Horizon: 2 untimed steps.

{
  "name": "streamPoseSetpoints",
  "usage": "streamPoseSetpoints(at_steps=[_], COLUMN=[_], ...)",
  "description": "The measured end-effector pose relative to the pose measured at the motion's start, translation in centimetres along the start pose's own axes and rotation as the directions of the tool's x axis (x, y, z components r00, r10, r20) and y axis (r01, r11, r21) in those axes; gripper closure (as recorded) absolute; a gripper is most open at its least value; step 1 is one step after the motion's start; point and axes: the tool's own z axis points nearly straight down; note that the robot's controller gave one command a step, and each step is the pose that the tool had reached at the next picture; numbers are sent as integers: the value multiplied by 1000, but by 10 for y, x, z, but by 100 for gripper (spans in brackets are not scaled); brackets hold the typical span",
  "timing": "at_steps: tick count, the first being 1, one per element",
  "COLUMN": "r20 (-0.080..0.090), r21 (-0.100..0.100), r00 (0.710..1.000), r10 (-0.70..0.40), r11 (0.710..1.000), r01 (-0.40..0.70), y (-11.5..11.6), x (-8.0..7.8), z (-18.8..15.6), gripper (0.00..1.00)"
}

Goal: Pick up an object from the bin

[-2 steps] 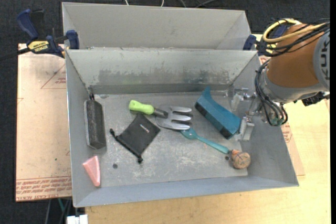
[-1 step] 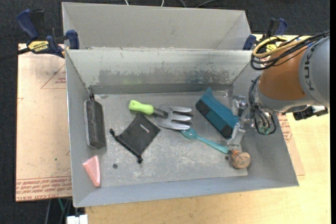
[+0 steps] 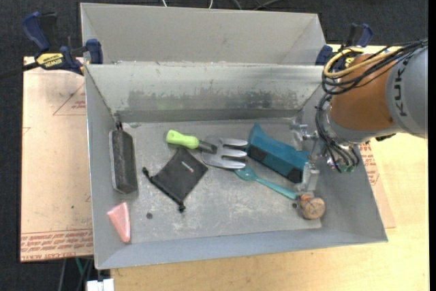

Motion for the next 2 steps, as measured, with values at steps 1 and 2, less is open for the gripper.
streamPoseSetpoints(at_steps=[1,2], r20=[-9,2], r21=[-4,-2], r00=[996,990], r10=[-87,-140], r11=[996,990], r01=[87,140], y=[4,23], x=[-23,-4], z=[4,9], gripper=[0,100])
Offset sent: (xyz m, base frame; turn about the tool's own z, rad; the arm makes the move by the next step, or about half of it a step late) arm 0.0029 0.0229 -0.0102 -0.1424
